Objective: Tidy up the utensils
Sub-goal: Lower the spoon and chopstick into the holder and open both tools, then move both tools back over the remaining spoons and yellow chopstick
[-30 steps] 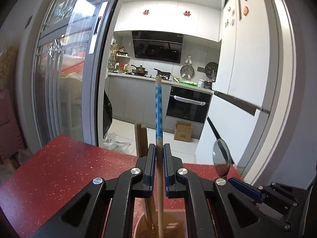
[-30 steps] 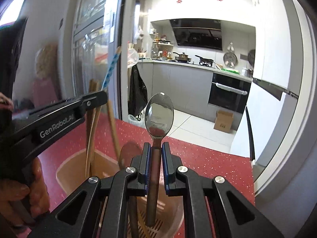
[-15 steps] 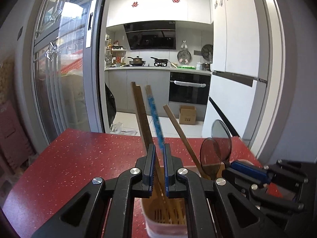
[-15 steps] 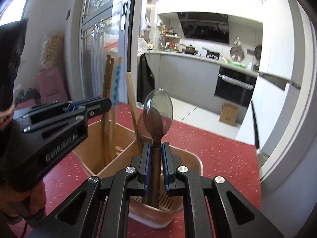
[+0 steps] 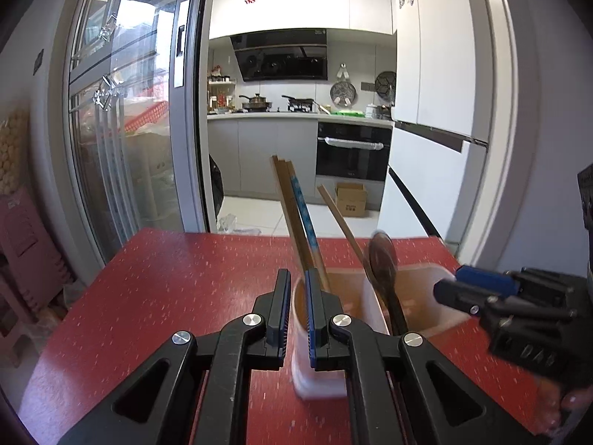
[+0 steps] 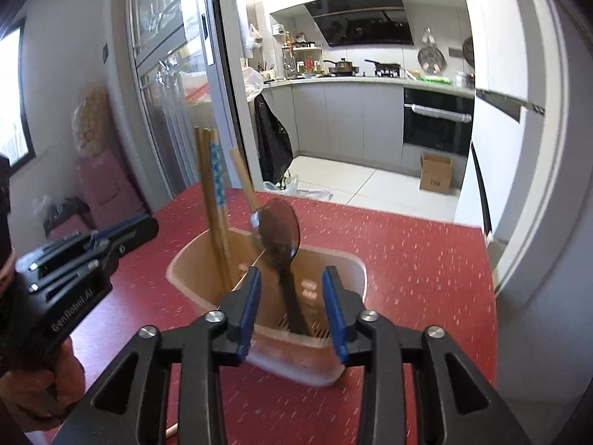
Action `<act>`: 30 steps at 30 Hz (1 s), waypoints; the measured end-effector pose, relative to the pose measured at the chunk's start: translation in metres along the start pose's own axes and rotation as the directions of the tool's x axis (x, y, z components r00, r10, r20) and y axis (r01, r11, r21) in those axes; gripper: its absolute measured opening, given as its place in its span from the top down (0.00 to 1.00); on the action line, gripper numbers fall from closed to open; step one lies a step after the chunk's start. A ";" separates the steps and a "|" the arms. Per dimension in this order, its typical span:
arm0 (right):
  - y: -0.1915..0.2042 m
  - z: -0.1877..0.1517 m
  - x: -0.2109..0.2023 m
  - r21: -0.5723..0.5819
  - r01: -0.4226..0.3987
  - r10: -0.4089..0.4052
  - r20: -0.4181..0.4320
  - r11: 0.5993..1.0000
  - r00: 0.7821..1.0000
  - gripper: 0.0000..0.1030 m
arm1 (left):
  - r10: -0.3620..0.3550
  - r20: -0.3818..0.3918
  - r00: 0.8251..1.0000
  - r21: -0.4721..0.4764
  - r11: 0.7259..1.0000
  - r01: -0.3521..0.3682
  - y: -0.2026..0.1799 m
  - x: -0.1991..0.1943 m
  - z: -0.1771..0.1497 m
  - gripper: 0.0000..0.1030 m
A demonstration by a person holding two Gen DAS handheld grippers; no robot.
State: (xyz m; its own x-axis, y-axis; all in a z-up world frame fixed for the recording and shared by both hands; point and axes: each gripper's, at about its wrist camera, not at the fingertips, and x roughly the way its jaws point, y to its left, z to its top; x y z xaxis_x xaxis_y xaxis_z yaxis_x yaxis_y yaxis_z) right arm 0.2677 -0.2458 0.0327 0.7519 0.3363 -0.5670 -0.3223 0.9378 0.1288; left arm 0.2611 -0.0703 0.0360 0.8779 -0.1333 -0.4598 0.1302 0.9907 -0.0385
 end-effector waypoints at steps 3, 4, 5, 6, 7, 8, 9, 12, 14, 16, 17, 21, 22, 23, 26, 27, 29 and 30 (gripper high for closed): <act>0.003 -0.015 -0.020 0.029 0.001 -0.001 -0.018 1.000 1.000 0.52 | -0.006 -0.048 0.999 -0.015 1.000 0.005 0.002 -0.015 -0.010 0.65; 0.004 -0.023 -0.027 0.050 0.002 0.000 -0.032 0.999 0.999 0.52 | -0.018 -0.065 0.998 -0.028 0.999 0.016 0.002 -0.022 -0.014 0.65; 0.005 -0.030 -0.032 0.072 -0.002 0.005 -0.047 0.997 0.999 0.50 | -0.025 -0.073 0.997 -0.036 0.999 0.022 0.003 -0.027 -0.018 0.65; 0.005 -0.035 -0.036 0.088 -0.004 0.010 -0.058 0.996 0.998 0.49 | -0.033 -0.086 0.996 -0.043 0.999 0.030 0.003 -0.034 -0.023 0.65; 0.005 -0.045 -0.042 0.119 -0.011 0.020 -0.080 0.993 0.997 0.48 | -0.040 -0.103 0.994 -0.043 0.998 0.036 0.003 -0.040 -0.029 0.65; 0.006 -0.053 -0.046 0.143 -0.017 0.031 -0.097 0.990 0.995 0.46 | -0.043 -0.115 0.992 -0.039 0.999 0.038 0.003 -0.045 -0.035 0.65; 0.006 -0.061 -0.050 0.165 -0.024 0.043 -0.108 0.986 0.993 0.45 | -0.045 -0.127 0.991 -0.034 0.999 0.041 0.003 -0.051 -0.041 0.65; 0.008 -0.085 -0.061 0.208 -0.005 0.035 -0.142 0.978 0.989 0.42 | -0.043 -0.171 0.984 -0.023 0.999 0.040 0.004 -0.065 -0.062 0.65; 0.009 -0.099 -0.065 0.229 0.013 0.027 -0.170 0.973 0.985 0.41 | -0.054 -0.212 0.976 -0.031 0.998 0.048 0.006 -0.072 -0.079 0.65; 0.010 -0.114 -0.070 0.263 0.023 0.030 -0.198 0.965 0.980 0.41 | -0.062 -0.250 0.966 -0.037 0.998 0.055 0.006 -0.076 -0.093 0.65; 0.012 -0.122 -0.073 0.277 0.025 0.035 -0.210 0.961 0.977 0.40 | -0.061 -0.274 0.960 -0.033 0.998 0.054 0.006 -0.078 -0.103 0.65; 0.016 -0.146 -0.084 0.296 0.042 0.035 -0.248 0.954 0.968 0.35 | -0.052 -0.326 0.944 -0.010 0.999 0.052 0.006 -0.088 -0.129 0.65; 0.019 -0.152 -0.087 0.294 0.050 0.030 -0.260 0.955 0.965 0.35 | -0.053 -0.336 0.940 -0.006 0.999 0.054 0.006 -0.090 -0.134 0.65; 0.020 -0.157 -0.089 0.292 0.056 0.026 -0.269 0.955 0.963 0.35 | -0.053 -0.346 0.937 -0.003 0.998 0.055 0.007 -0.093 -0.138 0.65; 0.025 -0.167 -0.094 0.300 0.067 0.022 -0.286 0.952 0.958 0.34 | -0.056 -0.362 0.930 -0.007 0.998 0.057 0.009 -0.101 -0.148 0.65; 0.026 -0.170 -0.096 0.303 0.070 0.022 -0.289 0.951 0.957 0.33 | -0.056 -0.364 0.930 -0.011 0.998 0.056 0.010 -0.104 -0.151 0.65; 0.028 -0.176 -0.100 0.307 0.075 0.022 -0.299 0.949 0.954 0.32 | -0.057 -0.368 0.928 -0.014 0.998 0.056 0.011 -0.109 -0.155 0.65; 0.030 -0.178 -0.101 0.308 0.075 0.023 -0.303 0.949 0.953 0.32 | -0.059 -0.371 0.927 -0.012 0.998 0.058 0.011 -0.111 -0.157 0.65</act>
State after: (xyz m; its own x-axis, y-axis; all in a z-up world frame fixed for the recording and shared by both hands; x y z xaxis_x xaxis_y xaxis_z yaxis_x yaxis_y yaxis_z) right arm 0.0802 -0.2672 -0.0511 0.5350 0.3156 -0.7837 -0.0723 0.9413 0.3296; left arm 0.0927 -0.0407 -0.0527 0.6347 -0.1719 -0.7534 0.1753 0.9816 -0.0763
